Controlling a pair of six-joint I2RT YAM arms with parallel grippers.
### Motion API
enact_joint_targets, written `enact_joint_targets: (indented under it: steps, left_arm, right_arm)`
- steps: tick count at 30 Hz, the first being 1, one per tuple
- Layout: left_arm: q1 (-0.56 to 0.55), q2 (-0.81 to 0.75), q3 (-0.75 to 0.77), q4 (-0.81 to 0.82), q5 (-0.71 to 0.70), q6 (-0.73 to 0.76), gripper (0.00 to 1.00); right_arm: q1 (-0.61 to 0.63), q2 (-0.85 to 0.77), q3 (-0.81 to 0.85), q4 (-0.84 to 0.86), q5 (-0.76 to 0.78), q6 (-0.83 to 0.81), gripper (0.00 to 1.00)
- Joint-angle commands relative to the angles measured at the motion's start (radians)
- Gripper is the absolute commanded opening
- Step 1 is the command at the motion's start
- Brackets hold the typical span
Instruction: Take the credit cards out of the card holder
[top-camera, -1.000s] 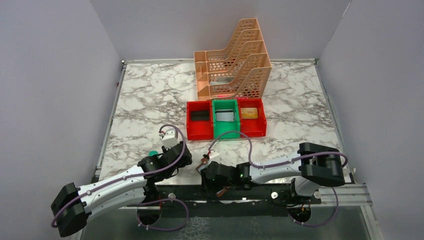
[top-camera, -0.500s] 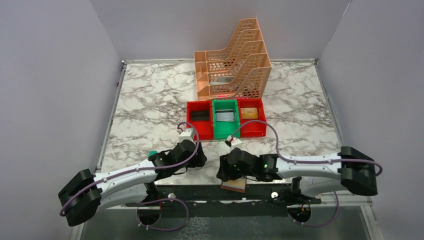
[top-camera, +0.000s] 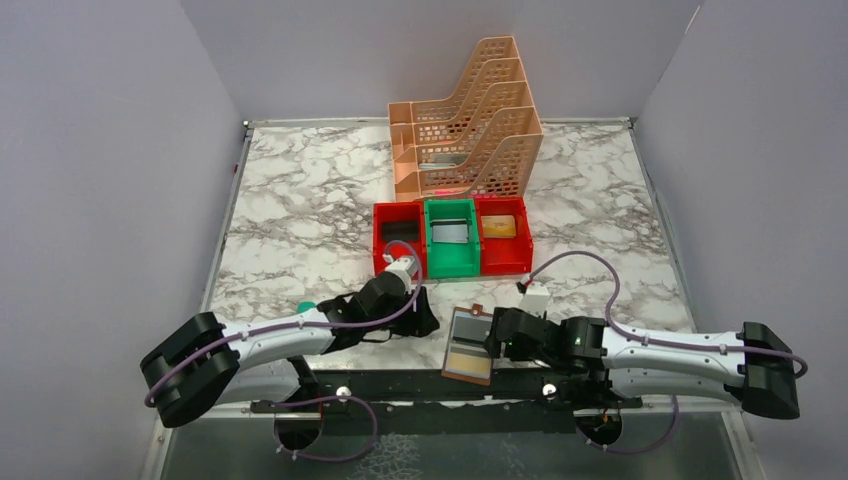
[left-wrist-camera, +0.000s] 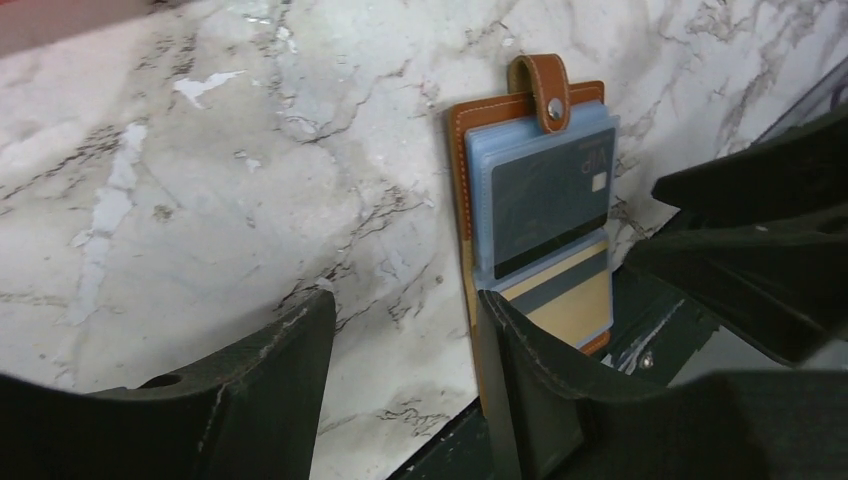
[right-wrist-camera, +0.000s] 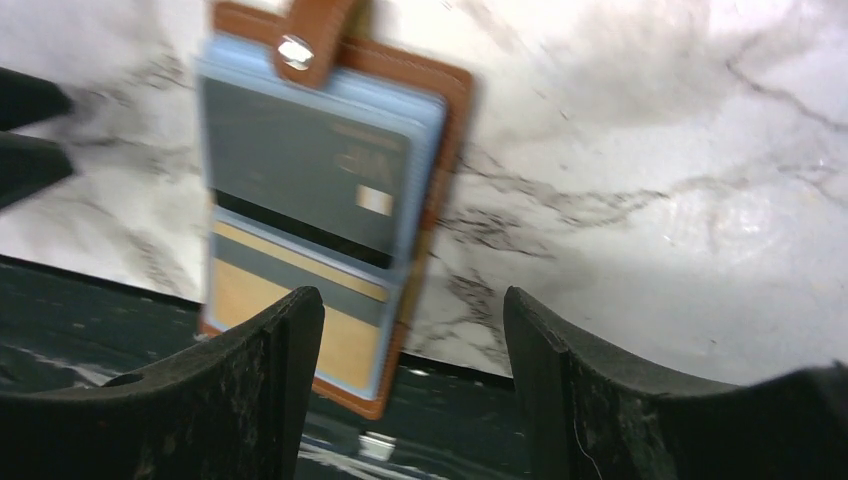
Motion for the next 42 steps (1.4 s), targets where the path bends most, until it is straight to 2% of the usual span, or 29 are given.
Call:
enact_joint_targets:
  steps: [1, 5, 12, 15, 18, 21, 23, 26, 29, 31, 35, 36, 39, 42]
  left_arm:
    - [0.002, 0.035, 0.022, 0.120, 0.131, 0.025, 0.56]
    - [-0.001, 0.058, 0.010, 0.152, 0.158, 0.016, 0.52]
    - [-0.003, -0.030, -0.063, 0.122, 0.010, -0.072, 0.49]
    - [-0.003, -0.116, -0.073, 0.035, -0.073, -0.084, 0.49]
    - [-0.003, -0.205, -0.062, -0.095, -0.194, -0.093, 0.51]
    - [-0.003, -0.297, -0.056, -0.204, -0.285, -0.121, 0.52]
    - [-0.002, -0.349, -0.059, -0.251, -0.323, -0.135, 0.53]
    - [-0.001, -0.405, -0.068, -0.298, -0.350, -0.144, 0.54]
    - [-0.001, -0.427, -0.081, -0.301, -0.340, -0.131, 0.57]
    - [-0.002, -0.412, -0.083, -0.283, -0.323, -0.101, 0.57]
    - [-0.001, -0.329, -0.054, -0.259, -0.290, -0.051, 0.59]
    - [-0.002, -0.304, -0.046, -0.257, -0.291, -0.047, 0.59]
    - [-0.001, -0.247, -0.032, -0.243, -0.309, -0.053, 0.59]
    - [-0.001, -0.216, -0.015, -0.238, -0.316, -0.047, 0.59]
  right_arm:
    - [-0.001, -0.052, -0.094, 0.075, -0.073, 0.031, 0.71]
    - [-0.016, -0.002, -0.075, 0.160, -0.089, -0.017, 0.71]
    - [-0.166, 0.185, -0.028, 0.360, -0.261, -0.159, 0.66]
    - [-0.180, 0.279, 0.050, 0.426, -0.289, -0.259, 0.65]
    - [-0.184, 0.413, 0.176, 0.486, -0.400, -0.426, 0.65]
    - [-0.184, 0.565, 0.303, 0.486, -0.491, -0.550, 0.62]
    - [-0.185, 0.611, 0.376, 0.434, -0.468, -0.569, 0.61]
    - [-0.184, 0.570, 0.406, 0.353, -0.386, -0.537, 0.61]
    - [-0.184, 0.440, 0.332, 0.326, -0.349, -0.471, 0.61]
    - [-0.184, 0.341, 0.238, 0.363, -0.431, -0.455, 0.61]
    - [-0.168, 0.172, 0.030, 0.551, -0.775, -0.381, 0.62]
    - [-0.141, 0.146, -0.003, 0.593, -0.798, -0.356, 0.62]
    - [0.008, 0.149, 0.016, 0.531, -0.665, -0.342, 0.64]
    - [0.106, 0.268, 0.090, 0.456, -0.551, -0.329, 0.64]
